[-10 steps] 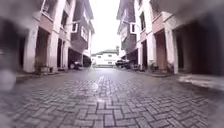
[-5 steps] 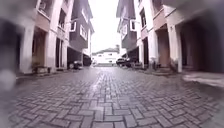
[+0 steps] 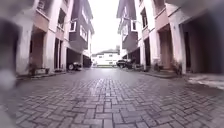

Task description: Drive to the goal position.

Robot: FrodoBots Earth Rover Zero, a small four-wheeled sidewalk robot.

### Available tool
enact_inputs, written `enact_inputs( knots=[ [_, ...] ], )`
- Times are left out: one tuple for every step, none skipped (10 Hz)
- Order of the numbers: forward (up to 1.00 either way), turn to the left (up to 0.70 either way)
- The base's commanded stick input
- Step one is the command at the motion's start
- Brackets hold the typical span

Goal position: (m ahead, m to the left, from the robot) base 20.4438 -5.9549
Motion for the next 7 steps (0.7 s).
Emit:
enact_inputs(
  knots=[
    [0.7, 0.0],
    [0.7, 0.0],
    [0.7, 0.0],
    [0.7, 0.0],
    [0.7, 0.0],
    [0.7, 0.0],
    [0.7, 0.0]
  ],
)
